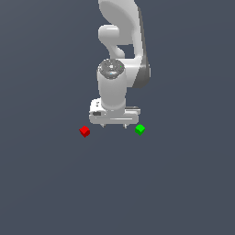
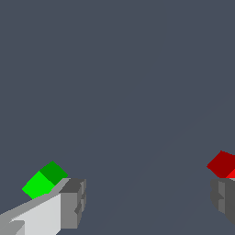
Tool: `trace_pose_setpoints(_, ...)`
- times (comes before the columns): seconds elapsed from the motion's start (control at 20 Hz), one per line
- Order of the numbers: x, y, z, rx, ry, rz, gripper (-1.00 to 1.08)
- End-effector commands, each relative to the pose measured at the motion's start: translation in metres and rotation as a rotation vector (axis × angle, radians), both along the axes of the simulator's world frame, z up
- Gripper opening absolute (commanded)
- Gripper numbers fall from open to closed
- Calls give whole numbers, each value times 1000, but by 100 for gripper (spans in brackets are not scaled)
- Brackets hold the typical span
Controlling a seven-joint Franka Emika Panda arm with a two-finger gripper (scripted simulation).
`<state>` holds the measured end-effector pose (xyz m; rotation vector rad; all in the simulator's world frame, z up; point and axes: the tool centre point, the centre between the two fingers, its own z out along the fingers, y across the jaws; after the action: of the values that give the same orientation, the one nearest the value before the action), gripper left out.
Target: Stack the red cube on top of the green cube.
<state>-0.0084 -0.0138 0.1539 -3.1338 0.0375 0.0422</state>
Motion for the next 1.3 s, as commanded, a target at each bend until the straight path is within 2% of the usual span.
trace_pose_setpoints(0.0, 0, 0, 0, 0, 0, 0, 100)
trace_pose_setpoints(0.25, 1, -9, -4, -1, -1, -35, 100)
trace_pose_setpoints(0.45, 1, -29, -13, -4, -4, -115, 100)
trace_pose_setpoints(0.75, -6, -83, -38, -10, -11, -330, 100)
trace_pose_setpoints(1.0, -25, -133, -61, -15, -17, -536, 100)
trace_pose_setpoints(1.25, -43, -162, -77, -17, -21, -673, 100)
